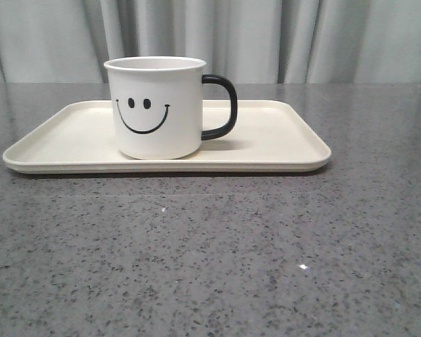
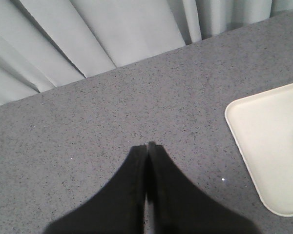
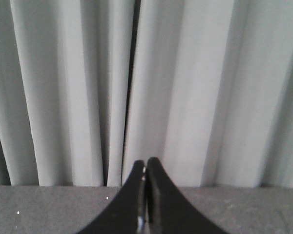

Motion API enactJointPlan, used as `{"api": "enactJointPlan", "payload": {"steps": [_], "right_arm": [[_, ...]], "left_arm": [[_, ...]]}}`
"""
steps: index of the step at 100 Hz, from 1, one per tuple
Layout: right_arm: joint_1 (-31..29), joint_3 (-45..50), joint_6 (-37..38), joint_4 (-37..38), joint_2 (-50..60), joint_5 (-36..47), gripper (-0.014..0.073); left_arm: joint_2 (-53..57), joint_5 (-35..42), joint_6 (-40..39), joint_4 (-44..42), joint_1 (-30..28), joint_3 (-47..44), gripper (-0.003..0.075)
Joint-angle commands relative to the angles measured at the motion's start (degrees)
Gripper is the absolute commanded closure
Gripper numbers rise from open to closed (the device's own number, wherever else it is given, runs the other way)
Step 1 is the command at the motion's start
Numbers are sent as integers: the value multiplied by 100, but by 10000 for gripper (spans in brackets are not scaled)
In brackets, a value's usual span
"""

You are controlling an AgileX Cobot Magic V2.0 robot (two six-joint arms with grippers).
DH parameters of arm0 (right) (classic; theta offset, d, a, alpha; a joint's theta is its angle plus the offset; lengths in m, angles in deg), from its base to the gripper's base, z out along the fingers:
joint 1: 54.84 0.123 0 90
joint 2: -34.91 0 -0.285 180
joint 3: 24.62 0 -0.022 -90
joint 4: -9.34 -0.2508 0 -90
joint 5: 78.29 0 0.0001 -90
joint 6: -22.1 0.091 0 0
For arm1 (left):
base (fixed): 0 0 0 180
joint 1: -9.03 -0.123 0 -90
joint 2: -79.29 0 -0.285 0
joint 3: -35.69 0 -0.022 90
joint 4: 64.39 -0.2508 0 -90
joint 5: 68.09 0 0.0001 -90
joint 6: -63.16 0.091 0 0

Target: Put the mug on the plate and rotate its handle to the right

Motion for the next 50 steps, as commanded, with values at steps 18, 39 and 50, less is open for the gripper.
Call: {"api": "enactJointPlan", "payload": {"steps": [18,39,50], "right_arm": [[-5,2060,49,-80,1327,1153,660],[-5,3102,49,-39,1855,1249,660],[-5,3319,49,-39,1914,807,660]], "left_arm": [[717,925,-56,258,-26,-952,740],[1494,1654,-56,400,-26,-2517,740],[1852,2091,-56,582,-26,-3186,740]]}}
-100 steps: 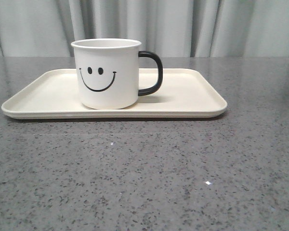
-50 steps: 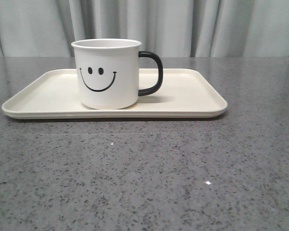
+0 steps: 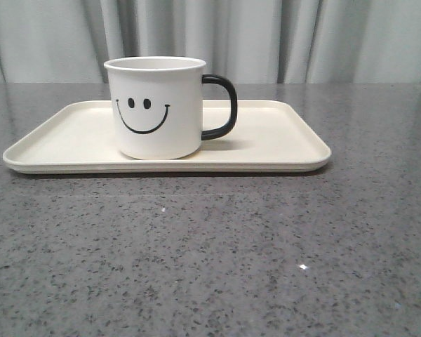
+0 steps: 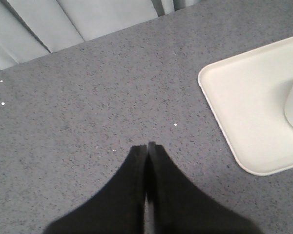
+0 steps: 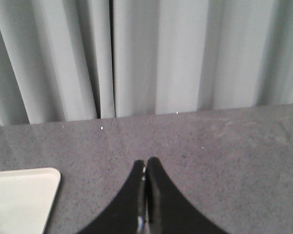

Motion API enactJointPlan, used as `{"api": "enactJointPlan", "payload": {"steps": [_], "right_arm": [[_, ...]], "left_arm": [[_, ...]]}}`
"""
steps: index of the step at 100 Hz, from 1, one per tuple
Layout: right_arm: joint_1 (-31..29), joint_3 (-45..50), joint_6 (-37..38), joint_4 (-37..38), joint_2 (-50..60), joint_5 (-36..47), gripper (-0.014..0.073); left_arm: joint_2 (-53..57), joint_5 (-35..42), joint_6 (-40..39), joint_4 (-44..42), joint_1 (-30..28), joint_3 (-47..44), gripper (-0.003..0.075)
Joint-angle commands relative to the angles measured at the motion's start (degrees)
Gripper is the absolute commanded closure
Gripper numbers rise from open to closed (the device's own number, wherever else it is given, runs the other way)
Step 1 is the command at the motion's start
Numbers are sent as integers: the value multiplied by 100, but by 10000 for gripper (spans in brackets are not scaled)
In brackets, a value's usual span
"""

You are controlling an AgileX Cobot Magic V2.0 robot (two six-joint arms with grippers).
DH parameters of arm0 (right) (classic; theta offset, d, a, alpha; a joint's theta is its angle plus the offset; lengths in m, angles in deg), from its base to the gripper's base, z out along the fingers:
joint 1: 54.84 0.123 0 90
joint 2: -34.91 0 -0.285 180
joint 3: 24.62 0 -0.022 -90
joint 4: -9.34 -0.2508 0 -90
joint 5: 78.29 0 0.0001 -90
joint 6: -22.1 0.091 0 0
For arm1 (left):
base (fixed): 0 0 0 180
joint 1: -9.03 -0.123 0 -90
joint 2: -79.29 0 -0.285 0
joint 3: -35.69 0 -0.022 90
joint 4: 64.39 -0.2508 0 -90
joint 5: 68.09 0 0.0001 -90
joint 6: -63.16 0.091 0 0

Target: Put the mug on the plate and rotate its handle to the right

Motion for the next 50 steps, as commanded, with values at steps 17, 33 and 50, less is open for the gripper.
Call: {"api": "enactJointPlan", "payload": {"steps": [17,33,50], "right_arm": [[-5,182,-1,-39,11,-499,660],[-5,187,-1,-39,11,-852,660],[-5,187,-1,-39,11,-882,660]], "left_arm": [[497,1130,-56,317,-26,-784,740],[478,1156,-56,534,-26,-784,740],[478,1078,-56,946,-26,-784,740]]}}
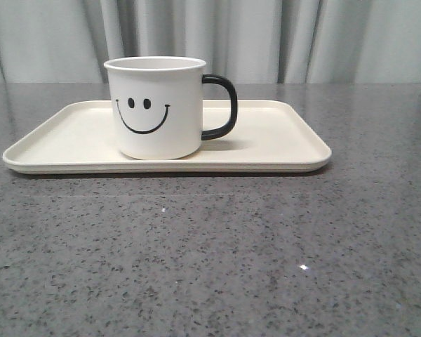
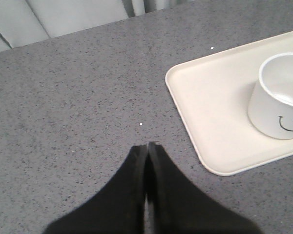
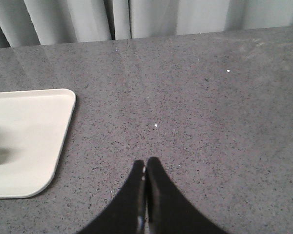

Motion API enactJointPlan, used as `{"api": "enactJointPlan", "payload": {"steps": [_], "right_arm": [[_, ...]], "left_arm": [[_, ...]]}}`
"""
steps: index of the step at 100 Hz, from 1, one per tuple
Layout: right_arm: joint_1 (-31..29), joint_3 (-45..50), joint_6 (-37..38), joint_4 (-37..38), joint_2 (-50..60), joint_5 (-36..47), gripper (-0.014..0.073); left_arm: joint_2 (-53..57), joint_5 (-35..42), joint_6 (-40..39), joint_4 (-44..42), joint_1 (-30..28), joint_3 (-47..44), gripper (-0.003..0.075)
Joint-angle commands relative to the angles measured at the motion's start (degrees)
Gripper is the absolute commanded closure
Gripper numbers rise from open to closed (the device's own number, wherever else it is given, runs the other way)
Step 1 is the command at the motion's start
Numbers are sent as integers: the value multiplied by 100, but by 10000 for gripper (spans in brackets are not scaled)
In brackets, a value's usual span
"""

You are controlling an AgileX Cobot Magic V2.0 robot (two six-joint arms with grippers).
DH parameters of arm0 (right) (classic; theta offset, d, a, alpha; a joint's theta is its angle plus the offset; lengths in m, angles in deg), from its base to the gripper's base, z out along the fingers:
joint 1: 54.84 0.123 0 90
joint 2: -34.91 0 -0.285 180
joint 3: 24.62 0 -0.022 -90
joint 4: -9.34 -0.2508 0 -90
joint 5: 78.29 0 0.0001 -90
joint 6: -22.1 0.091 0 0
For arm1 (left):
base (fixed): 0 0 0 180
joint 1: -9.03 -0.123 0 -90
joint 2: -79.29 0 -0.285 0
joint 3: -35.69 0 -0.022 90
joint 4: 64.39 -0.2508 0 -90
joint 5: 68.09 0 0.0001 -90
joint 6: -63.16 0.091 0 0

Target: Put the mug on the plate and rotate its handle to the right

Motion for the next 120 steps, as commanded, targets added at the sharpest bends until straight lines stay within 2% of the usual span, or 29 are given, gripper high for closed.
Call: {"api": "enactJointPlan", "payload": {"steps": [1,35,50,59,75,82,89,96,120], "right_arm": [[-5,-147,-5,-61,-22,341,660],[-5,-147,-5,-61,-22,341,660],[-5,-147,-5,-61,-22,341,660],[-5,-147,-5,-61,-22,341,660],[-10,-147,-5,-61,-22,343,660],[-10,-147,-5,-61,-22,343,660],[-10,-147,-5,-61,-22,343,660],[-10,-147,-5,-61,-22,343,660],[-10,-147,-5,-61,-22,343,660]], "left_arm": [[15,395,-56,247,-17,153,740],[15,346,-56,223,-17,142,740],[15,555,23,55,-17,-42,740],[131,1308,23,-122,-17,-463,740],[1020,4161,23,-122,-30,-2235,740],[1438,5181,23,-122,-30,-3035,740],[1930,5839,23,-122,-30,-3729,740],[2411,6155,23,-122,-53,-4280,740],[3759,6178,23,224,-543,-5288,740]]}}
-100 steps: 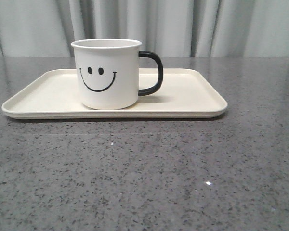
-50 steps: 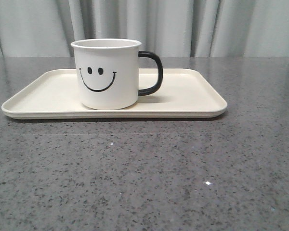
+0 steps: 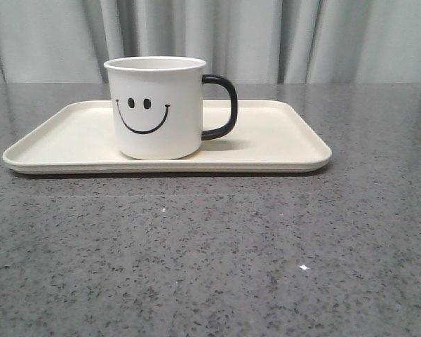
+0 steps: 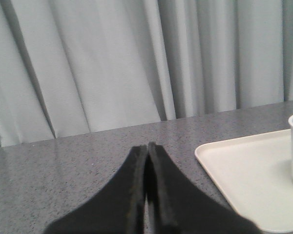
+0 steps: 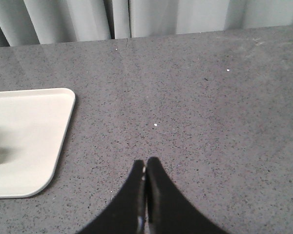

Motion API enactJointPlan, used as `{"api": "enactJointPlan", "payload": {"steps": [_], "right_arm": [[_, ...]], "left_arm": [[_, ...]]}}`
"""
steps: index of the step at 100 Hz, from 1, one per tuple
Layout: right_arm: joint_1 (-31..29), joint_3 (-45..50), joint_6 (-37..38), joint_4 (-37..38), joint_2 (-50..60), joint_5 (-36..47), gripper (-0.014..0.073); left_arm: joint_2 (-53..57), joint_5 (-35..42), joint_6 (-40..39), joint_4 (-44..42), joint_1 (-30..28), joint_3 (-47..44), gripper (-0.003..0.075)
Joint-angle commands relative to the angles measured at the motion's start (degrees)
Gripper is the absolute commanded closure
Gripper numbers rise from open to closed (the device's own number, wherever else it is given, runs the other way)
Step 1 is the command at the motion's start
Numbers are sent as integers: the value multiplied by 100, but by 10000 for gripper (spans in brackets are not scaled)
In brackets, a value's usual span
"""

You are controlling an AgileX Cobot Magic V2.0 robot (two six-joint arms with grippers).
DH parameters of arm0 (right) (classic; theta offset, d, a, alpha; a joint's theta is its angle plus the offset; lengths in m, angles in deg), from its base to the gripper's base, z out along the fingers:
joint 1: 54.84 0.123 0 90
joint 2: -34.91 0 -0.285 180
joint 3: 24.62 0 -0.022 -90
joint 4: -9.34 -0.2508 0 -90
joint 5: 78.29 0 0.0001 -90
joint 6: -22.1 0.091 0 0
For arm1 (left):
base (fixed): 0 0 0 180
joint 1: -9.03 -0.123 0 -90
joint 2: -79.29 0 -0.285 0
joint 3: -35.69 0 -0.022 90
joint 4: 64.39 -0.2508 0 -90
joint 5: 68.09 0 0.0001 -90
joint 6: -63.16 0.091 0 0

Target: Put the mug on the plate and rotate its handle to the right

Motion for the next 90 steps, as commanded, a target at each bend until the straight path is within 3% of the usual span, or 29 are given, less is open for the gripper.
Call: {"api": "enactJointPlan", "payload": {"steps": [1,27,90], "right_arm": [[-10,-147,-14,-73,-22,348,660],[-10,-147,-14,-73,-22,348,660],[-10,-147,-14,-73,-22,348,660]], "left_arm": [[338,571,-11,190,-198,-104,740],[1101,625,-11,229,-359,-656,740],[1102,460,9,190,-359,-834,740]]}}
